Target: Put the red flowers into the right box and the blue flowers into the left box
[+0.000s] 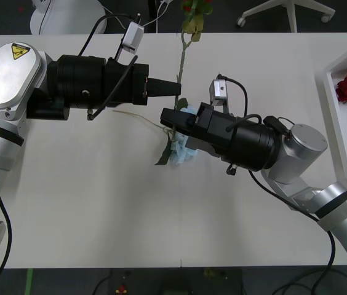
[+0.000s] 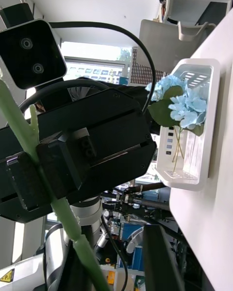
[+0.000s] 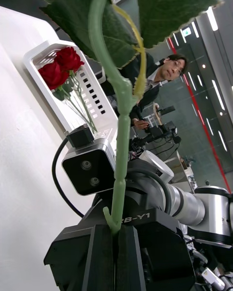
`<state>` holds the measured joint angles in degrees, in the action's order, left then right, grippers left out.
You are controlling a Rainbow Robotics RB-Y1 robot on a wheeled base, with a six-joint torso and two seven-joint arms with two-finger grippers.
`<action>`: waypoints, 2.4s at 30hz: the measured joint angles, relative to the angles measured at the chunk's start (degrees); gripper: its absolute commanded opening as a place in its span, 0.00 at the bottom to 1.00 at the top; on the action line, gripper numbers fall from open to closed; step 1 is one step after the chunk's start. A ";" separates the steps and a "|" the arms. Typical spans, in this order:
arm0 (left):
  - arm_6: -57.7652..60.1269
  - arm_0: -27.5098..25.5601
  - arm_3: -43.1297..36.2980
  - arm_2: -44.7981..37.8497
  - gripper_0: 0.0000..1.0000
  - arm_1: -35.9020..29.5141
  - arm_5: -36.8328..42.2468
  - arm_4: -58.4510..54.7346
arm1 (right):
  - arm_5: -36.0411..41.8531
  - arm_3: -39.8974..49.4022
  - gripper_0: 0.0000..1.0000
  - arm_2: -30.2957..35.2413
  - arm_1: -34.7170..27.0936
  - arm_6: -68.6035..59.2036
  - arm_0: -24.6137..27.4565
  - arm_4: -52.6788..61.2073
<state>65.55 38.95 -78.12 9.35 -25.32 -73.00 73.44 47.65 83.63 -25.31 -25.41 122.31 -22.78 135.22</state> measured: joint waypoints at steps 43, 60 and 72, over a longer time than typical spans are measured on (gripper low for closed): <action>0.00 -0.08 -0.01 0.00 1.00 0.02 0.60 -0.01 | 0.06 1.10 0.00 0.61 -5.96 -8.54 -0.34 -13.03; -5.44 -1.44 -3.71 -6.15 1.00 -6.66 1.59 5.86 | 15.49 0.99 0.00 21.80 -25.27 -26.04 -1.23 -49.69; -48.06 -1.56 1.28 -5.43 1.00 -22.07 -4.82 9.06 | 24.32 -5.42 0.00 28.87 -37.58 -22.89 -1.49 -73.99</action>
<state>17.49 37.39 -76.84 3.93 -47.40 -77.82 82.50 71.98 78.22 3.56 -63.00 99.42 -24.27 61.22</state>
